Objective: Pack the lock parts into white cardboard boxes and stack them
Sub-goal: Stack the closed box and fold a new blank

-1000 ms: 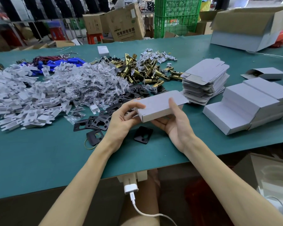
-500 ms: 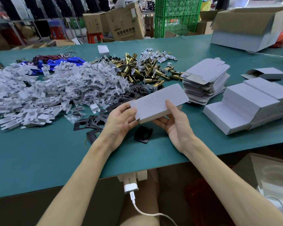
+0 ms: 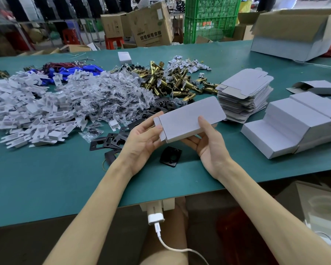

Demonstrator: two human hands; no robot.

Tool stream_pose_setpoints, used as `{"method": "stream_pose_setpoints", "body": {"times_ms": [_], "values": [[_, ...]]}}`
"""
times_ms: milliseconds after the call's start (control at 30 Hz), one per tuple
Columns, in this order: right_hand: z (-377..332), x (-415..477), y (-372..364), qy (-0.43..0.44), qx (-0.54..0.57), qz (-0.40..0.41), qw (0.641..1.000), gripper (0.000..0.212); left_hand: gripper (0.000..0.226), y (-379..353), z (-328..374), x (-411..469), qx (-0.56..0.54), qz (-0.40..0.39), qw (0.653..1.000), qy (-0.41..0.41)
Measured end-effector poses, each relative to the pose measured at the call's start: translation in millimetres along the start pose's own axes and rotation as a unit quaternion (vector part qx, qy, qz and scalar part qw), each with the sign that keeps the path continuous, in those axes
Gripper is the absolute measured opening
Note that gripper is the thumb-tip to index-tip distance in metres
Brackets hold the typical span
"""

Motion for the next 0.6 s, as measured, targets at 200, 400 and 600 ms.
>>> {"method": "stream_pose_setpoints", "body": {"times_ms": [200,400,600], "values": [[1.3,0.8,-1.5,-0.001,-0.022,-0.021,1.000,0.049,0.027,-0.5,-3.9,2.5,0.057,0.043,0.997,0.004],[4.1,2.0,-3.7,0.001,-0.045,-0.046,0.998,0.043,0.039,2.3,-5.5,2.9,0.053,0.060,0.997,0.002],[3.4,1.4,-1.1,0.010,-0.025,-0.036,0.999,0.046,0.042,3.4,-9.0,5.2,0.074,0.036,0.997,0.002]]}}
Point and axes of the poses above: each hand's wrist, its own x-axis towards the middle knuckle, its own y-axis out of the back of the hand, z = x × y, the point moved 4 cm from there along x, towards the middle knuckle, and after that the axes turned 15 degrees about -z, right-handed, at the moved point
